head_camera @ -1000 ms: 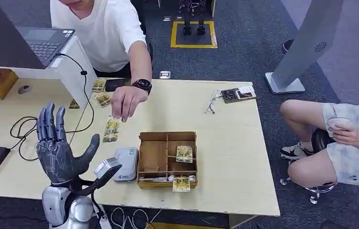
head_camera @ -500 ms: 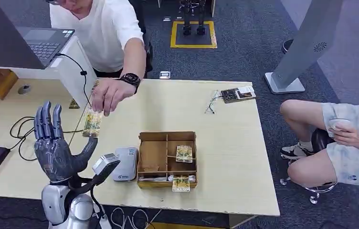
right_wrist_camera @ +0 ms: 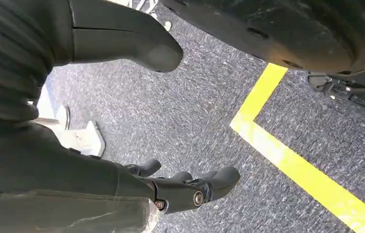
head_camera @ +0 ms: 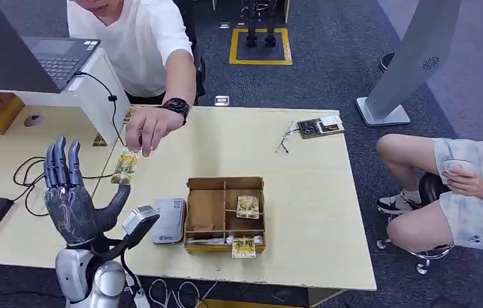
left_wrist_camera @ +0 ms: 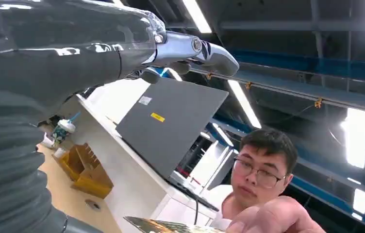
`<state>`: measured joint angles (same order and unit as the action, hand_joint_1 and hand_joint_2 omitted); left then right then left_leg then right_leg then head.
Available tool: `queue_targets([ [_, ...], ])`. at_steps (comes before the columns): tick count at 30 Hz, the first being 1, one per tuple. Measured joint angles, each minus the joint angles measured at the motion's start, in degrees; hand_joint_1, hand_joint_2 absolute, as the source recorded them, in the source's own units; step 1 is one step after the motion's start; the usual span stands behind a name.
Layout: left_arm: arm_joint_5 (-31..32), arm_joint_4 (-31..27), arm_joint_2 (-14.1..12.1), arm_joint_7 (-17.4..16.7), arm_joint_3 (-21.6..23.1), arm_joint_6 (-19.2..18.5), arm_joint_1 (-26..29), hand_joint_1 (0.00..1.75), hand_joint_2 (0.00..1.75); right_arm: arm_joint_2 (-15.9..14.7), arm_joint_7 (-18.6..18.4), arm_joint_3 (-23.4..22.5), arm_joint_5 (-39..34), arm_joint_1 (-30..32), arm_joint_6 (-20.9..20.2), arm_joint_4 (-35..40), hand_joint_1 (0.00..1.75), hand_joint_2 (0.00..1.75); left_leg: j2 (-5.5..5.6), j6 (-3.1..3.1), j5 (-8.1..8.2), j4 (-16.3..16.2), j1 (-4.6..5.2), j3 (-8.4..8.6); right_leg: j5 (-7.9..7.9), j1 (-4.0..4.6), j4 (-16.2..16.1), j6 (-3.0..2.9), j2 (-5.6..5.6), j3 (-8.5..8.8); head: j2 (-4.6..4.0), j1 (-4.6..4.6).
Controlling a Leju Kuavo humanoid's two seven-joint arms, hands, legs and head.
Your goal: Pass the card to the sensor for recognition and then transmit it.
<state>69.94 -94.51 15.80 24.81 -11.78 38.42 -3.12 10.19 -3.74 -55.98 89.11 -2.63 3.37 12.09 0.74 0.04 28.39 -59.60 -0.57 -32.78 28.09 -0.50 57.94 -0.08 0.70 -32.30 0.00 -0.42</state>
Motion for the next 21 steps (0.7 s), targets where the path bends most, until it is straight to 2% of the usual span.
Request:
queue_targets([
  [3, -0.11, 0.00, 0.00, 0.00, 0.00, 0.00, 0.00, 0.00, 1.75, 0.00, 0.00, 0.02, 0.11, 0.00, 0.02, 0.00, 0.00, 1.75, 0.00, 0.00, 0.00, 0.00, 0.00, 0.00, 0.00, 0.00, 0.00, 0.00, 0.00, 0.00, 0.00, 0.00],
  [4, -0.32, 0.00, 0.00, 0.00, 0.00, 0.00, 0.00, 1.75, 1.75, 0.00, 0.00, 0.02, 0.11, 0.00, 0.02, 0.00, 0.00, 1.75, 0.00, 0.00, 0.00, 0.00, 0.00, 0.00, 0.00, 0.00, 0.00, 0.00, 0.00, 0.00, 0.00, 0.00],
  [21, -3.65, 0.55, 0.02, 1.73, 0.04, 0.00, -0.02, 1.75, 1.75, 0.00, 0.00, 0.00, 0.04, -0.01, 0.07, -0.02, 0.00, 1.75, 0.00, 0.00, 0.00, 0.00, 0.00, 0.00, 0.00, 0.00, 0.00, 0.00, 0.00, -0.01, 0.00, 0.02],
])
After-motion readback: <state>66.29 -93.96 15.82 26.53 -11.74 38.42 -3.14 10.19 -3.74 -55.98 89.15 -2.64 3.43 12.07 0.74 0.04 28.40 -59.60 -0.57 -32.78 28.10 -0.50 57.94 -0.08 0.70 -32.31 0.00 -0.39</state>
